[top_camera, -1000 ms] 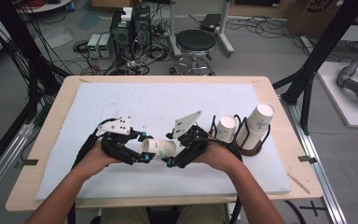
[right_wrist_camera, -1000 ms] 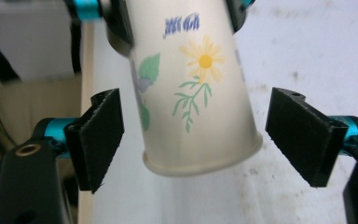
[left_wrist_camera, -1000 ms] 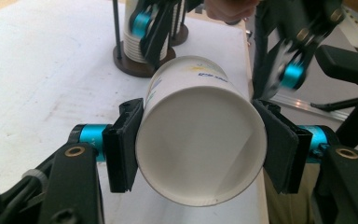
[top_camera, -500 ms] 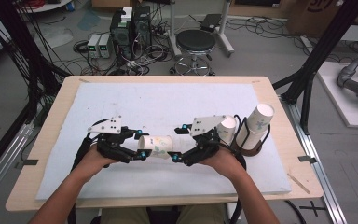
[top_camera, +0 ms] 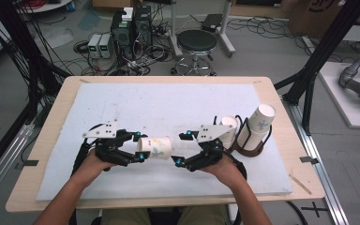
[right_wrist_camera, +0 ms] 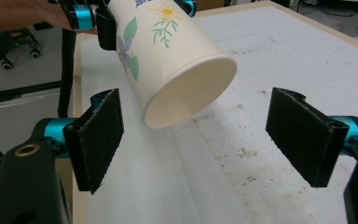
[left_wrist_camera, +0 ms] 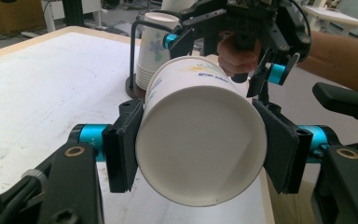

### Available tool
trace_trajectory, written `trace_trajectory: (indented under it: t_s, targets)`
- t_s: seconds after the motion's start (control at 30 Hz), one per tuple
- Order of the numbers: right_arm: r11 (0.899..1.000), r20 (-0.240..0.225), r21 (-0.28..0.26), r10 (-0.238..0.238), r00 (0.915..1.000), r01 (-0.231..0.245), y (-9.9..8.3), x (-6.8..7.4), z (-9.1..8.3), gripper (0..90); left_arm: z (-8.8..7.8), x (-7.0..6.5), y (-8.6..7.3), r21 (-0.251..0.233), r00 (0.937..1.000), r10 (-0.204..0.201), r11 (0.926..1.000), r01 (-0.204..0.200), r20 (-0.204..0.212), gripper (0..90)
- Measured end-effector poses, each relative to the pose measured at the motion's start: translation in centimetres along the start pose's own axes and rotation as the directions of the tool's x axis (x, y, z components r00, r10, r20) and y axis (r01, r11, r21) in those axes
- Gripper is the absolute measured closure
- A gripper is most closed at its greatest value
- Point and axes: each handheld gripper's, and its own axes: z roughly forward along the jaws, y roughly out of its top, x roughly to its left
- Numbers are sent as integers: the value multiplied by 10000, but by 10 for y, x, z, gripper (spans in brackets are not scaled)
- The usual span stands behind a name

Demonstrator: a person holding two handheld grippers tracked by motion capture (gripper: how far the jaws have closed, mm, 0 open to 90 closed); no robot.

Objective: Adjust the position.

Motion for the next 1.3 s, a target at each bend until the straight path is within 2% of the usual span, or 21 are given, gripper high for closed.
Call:
trace_trajectory:
  t_s: [0.1, 0.27, 0.7, 1.0, 1.2, 1.3]
  targets:
    - [10000, -10, -68, 32, 10000, -32, -4, 0, 3, 195, 0, -1, -1, -112, 10000, 59, 9999, -58, 62, 371]
    - [9999, -337, -105, 134, 9993, -138, -8, 2, 9, 196, -2, -1, 0, -200, 9998, 110, 9997, -106, 194, 372]
    - [9993, -942, -258, 232, 9953, -257, -6, 2, 20, 196, -1, -5, 1, -253, 9985, 204, 9995, -191, 499, 373]
    - [9999, -1394, -127, 5, 9902, -23, -1, 3, 29, 196, 1, -6, 2, -240, 9958, 332, 9992, -313, 848, 374]
    - [9995, -1664, -318, -138, 9860, 86, -1, 2, 31, 199, 0, -6, 2, -381, 9941, 333, 9988, -295, 1029, 374]
    - [9990, -1859, -432, -226, 9823, 148, -1, 2, 30, 244, 0, -6, 2, -400, 9935, 350, 9987, -308, 1080, 374]
